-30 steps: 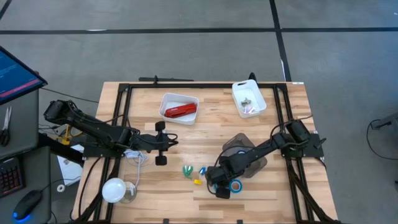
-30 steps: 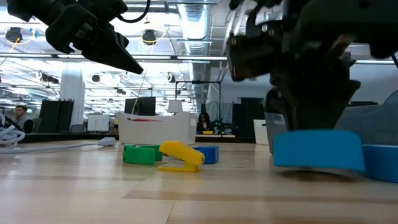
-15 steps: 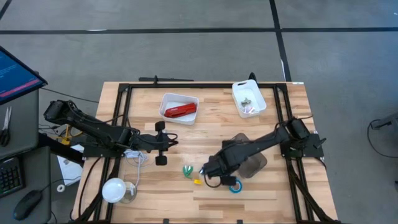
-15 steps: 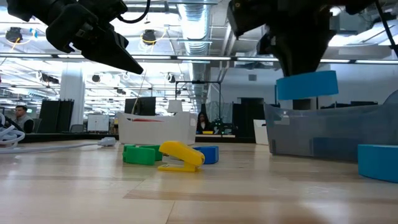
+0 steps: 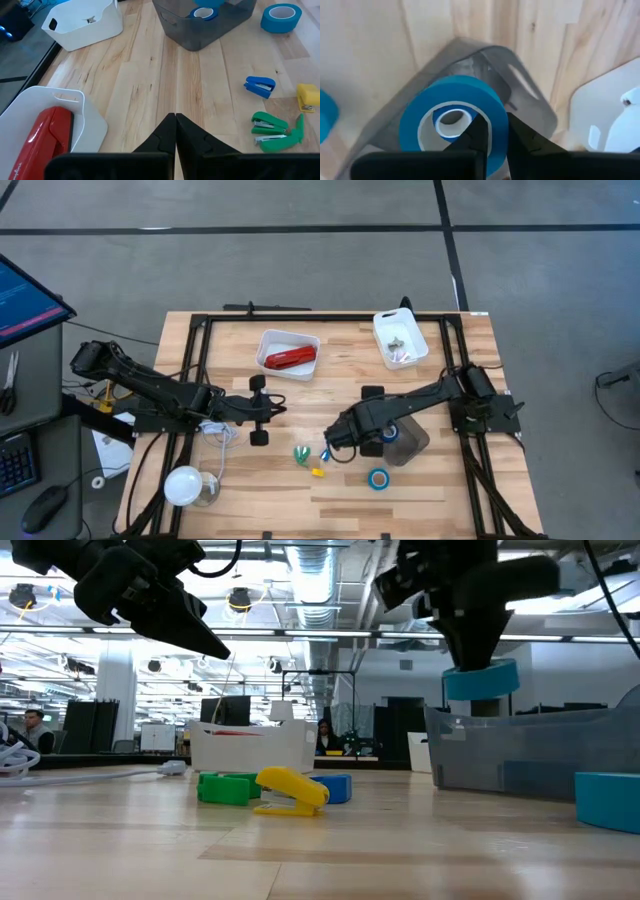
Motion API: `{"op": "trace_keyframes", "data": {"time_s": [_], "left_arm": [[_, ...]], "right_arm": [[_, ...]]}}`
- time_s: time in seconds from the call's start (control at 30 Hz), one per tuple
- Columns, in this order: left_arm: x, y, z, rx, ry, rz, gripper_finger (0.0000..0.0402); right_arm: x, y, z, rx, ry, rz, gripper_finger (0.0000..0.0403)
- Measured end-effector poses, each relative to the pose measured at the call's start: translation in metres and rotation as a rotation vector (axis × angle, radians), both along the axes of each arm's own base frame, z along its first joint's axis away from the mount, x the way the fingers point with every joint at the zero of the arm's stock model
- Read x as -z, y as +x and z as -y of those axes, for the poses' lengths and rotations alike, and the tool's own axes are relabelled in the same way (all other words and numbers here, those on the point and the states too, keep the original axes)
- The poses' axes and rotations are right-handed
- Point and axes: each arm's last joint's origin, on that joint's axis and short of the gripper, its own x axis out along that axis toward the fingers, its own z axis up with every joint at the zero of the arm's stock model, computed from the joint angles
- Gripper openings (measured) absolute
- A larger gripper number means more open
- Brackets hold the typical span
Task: Pick and place Stapler, Stapler remover, tape
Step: Put the left light blue tape into the black bin, then put the right green small stapler into the left white bin
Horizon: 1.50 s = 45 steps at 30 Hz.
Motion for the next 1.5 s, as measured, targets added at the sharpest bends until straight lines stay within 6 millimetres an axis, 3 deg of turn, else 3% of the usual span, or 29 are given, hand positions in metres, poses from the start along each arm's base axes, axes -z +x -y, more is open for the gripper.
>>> {"op": "trace_keyframes", "data": {"time_s": [0.23,0.43,0.87,1.03,1.23,1.5], "left_arm": [[0.0,0.0,0.0,0.0,0.001,-0.002,0.0002],[0.001,-0.001,0.0,0.001,0.005,-0.011,0.0002],[0.001,-0.001,0.0,0.001,0.007,-0.017,0.0002],[0.001,-0.001,0.0,0.0,0.006,-0.017,0.0002],[0.001,-0.001,0.0,0.0,0.005,-0.016,0.0002],[0.001,-0.001,0.0,-0.001,0.002,-0.01,0.0002]], "right_arm": [[0.013,-0.002,0.024,0.027,-0.008,-0.063,0.0027],[0.032,-0.022,0.041,0.077,0.053,-0.023,0.0027],[0.062,-0.06,0.053,0.172,0.259,0.169,0.0029],[0.066,-0.061,0.053,0.17,0.251,0.16,0.011],[0.054,-0.062,0.054,0.155,0.259,0.124,0.02],[-0.003,-0.058,0.054,0.112,0.266,0.143,0.0208]]}}
